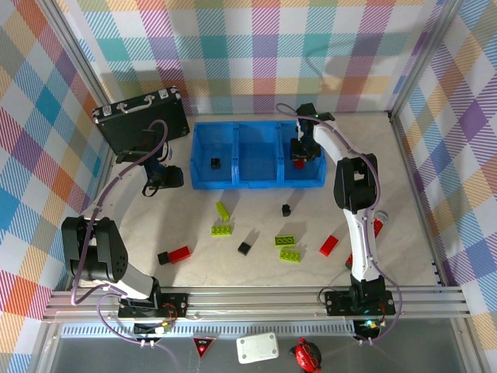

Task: Sort the legos into containers by color
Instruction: Place the lego in the container.

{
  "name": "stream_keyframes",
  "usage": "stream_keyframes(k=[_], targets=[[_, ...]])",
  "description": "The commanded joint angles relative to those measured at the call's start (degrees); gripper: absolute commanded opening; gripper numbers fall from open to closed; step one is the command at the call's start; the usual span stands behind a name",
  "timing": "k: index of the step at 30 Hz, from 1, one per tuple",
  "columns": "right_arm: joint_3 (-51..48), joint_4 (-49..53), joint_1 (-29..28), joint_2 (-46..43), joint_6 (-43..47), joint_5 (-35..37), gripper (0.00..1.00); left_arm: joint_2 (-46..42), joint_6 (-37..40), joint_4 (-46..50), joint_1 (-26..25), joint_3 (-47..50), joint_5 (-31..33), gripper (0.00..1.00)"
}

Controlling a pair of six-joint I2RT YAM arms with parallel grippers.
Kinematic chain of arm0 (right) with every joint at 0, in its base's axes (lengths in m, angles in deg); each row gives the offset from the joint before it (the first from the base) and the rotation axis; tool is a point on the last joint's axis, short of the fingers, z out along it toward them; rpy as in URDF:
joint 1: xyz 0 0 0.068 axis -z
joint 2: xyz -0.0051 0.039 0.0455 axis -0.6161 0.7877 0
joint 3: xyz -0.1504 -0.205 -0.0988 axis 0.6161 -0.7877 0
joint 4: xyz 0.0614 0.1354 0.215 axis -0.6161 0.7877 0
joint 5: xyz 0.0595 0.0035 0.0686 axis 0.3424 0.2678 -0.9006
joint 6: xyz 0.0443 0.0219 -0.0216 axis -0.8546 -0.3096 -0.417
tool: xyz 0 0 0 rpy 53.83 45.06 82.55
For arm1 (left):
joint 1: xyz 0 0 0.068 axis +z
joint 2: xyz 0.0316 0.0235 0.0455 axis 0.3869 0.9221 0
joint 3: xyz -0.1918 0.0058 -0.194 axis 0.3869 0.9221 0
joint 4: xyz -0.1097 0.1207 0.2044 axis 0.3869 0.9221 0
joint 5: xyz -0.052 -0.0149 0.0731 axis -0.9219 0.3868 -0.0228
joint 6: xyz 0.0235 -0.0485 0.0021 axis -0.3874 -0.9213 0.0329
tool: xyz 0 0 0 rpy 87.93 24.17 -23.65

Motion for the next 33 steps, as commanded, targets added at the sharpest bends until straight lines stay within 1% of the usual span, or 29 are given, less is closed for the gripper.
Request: stream_keyframes(k=[1, 14, 21, 23, 27, 33], targets=[[1.2, 1.2, 0.2, 1.1, -0.7, 0.8, 0.36, -0.2, 0.4, 0.1, 0.8, -0.4, -0.7, 0.54], [1.3, 0.3, 0.2, 1.9, 3.8, -0.3, 0.37, 0.1, 0.3, 0.2, 0.8, -0.6, -0.9, 0.54], [1.3, -0.1, 0.2, 2.6, 3.9, -1.3, 0.37, 0.2, 0.5, 0.4, 0.8, -0.7, -0.5, 0.54], [1.2, -0.2, 0.2, 2.5, 3.9, -1.2, 0.38, 0.3, 0.5, 0.4, 0.8, -0.7, -0.4, 0.54], [1.9, 0.1, 0.2, 1.8, 3.6, -1.2, 0.44, 0.3, 0.4, 0.4, 0.8, -0.7, -0.5, 0.54], [3.0, 1.2, 0.2, -0.8, 3.8, -1.3, 0.46, 0.3, 0.4, 0.6, 0.8, -0.8, -0.4, 0.54]])
